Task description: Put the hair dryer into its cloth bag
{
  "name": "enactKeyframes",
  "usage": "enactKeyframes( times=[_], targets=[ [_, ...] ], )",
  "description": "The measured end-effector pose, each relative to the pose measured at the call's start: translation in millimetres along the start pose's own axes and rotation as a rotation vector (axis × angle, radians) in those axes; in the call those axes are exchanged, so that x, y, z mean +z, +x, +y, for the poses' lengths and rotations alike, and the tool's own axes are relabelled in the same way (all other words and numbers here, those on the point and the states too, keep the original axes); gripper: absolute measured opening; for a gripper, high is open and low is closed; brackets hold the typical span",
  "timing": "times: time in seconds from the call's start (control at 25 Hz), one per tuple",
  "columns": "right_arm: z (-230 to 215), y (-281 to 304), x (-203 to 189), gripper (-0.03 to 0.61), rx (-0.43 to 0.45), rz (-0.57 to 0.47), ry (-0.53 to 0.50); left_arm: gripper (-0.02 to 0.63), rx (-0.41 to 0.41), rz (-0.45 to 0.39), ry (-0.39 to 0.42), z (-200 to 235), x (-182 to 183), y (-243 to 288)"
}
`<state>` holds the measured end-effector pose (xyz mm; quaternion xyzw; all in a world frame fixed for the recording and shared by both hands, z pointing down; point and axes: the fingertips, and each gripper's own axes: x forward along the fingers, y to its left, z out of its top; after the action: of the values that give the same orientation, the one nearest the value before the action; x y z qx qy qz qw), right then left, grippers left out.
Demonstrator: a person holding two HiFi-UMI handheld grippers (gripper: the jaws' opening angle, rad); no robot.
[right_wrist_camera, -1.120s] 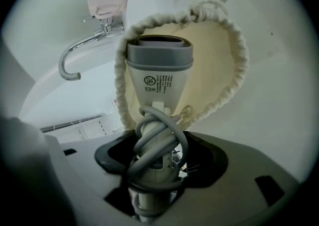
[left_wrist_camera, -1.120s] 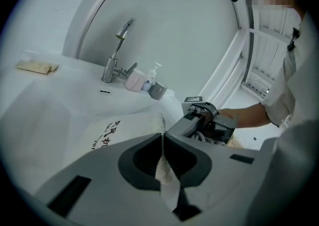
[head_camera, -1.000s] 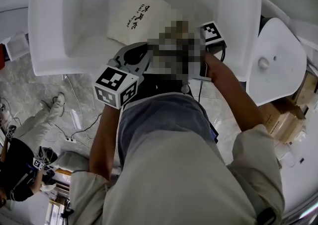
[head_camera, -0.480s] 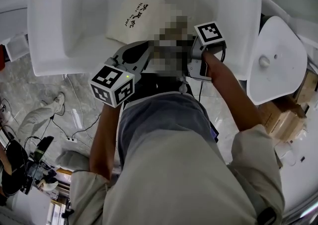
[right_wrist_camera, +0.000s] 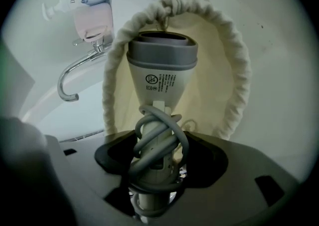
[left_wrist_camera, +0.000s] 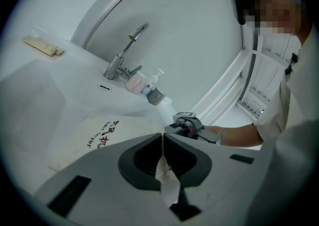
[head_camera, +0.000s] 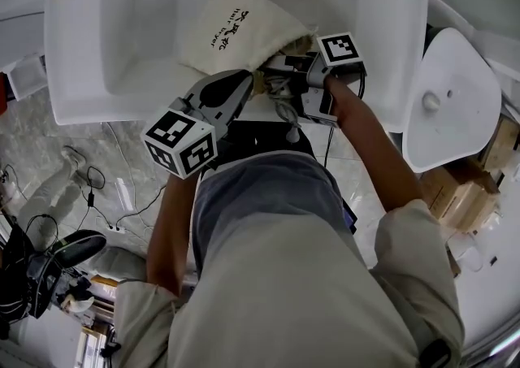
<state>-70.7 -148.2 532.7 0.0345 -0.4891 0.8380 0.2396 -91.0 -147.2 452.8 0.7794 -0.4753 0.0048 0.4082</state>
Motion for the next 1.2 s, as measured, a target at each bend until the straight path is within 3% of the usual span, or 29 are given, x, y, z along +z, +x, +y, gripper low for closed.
enactKeyframes(
  times=[0.52,0.96,1.2],
  targets=[
    [-16.7,21.2,18.6,0.273,-0.16,0.023,-0.132,0.02,-0.02,0.042,0.005,-0.4,-6.0,5.5],
    [-1.0,36.8,54.7,0.295,-0.107,-0.091,-0.194,0.02,-0.045,0.027,-0.032,-2.8,-8.0,12.0],
    [-3.5,37.5,64.9,0.344,-0.082,-0.167,-0.207,0.02,-0.016,-0.001,-0.074,2.7,-5.4,16.2]
  ],
)
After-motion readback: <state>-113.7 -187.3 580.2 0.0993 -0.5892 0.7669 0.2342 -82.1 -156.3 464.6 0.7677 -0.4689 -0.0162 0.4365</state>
